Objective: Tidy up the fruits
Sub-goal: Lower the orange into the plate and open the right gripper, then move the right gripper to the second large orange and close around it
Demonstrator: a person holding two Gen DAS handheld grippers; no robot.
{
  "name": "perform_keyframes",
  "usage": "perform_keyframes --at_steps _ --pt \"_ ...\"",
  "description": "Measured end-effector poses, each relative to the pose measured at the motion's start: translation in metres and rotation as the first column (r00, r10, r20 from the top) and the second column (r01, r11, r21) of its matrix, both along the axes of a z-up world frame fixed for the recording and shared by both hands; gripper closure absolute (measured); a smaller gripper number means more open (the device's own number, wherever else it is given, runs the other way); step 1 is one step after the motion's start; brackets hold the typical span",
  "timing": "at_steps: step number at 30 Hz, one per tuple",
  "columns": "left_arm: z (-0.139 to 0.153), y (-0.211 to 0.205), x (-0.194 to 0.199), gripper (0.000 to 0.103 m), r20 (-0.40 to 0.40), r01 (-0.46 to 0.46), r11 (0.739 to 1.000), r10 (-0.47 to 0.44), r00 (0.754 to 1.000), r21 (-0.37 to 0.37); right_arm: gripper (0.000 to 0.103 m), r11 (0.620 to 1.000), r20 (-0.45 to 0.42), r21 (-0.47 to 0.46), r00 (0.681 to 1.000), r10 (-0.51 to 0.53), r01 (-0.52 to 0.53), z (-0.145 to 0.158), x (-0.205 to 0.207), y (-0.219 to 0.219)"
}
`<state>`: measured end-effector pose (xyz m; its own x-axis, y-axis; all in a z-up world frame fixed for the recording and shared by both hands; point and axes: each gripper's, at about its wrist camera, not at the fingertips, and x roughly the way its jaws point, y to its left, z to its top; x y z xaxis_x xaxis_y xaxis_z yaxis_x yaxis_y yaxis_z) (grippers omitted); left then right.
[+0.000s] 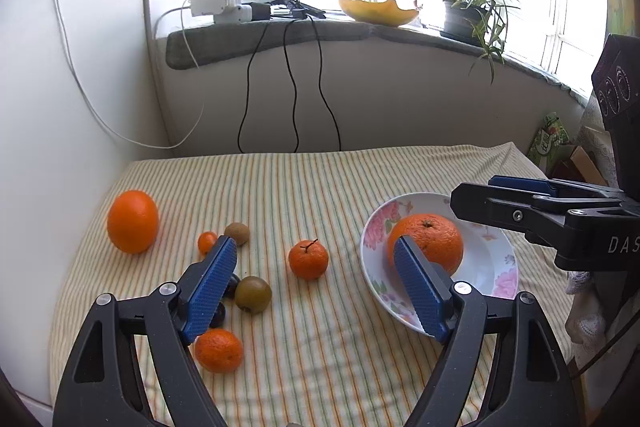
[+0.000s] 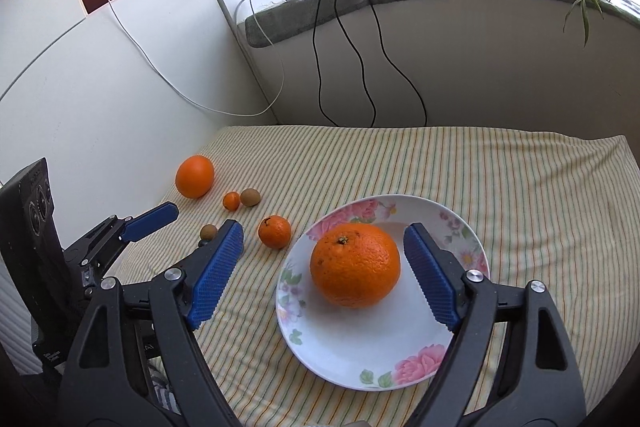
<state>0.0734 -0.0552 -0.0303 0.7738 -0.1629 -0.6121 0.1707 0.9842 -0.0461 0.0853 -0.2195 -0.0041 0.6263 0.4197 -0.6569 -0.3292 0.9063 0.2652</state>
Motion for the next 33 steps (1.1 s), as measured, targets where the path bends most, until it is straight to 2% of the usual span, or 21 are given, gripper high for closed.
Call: perform_keyframes --at_steps 10,18,33 --pt "0.000 0.047 -0.007 0.022 0.015 -0.090 0.996 0.090 0.996 -0.007 0.018 0.993 0.011 -0.059 0.995 0.103 -0.103 -0.004 0.011 0.064" --pt "-0.010 0.078 -0.006 0.022 0.002 -0.136 0.990 0.136 0.991 -0.036 0.018 0.985 -0.052 -0.086 0.988 0.145 -0.149 -0.011 0.026 0.096" --pt "-0.045 0.150 0.017 0.022 -0.103 -0.213 0.967 0.200 0.974 -0.142 0.018 0.982 -0.189 -0.007 0.964 0.186 -0.190 -0.031 0.073 0.136"
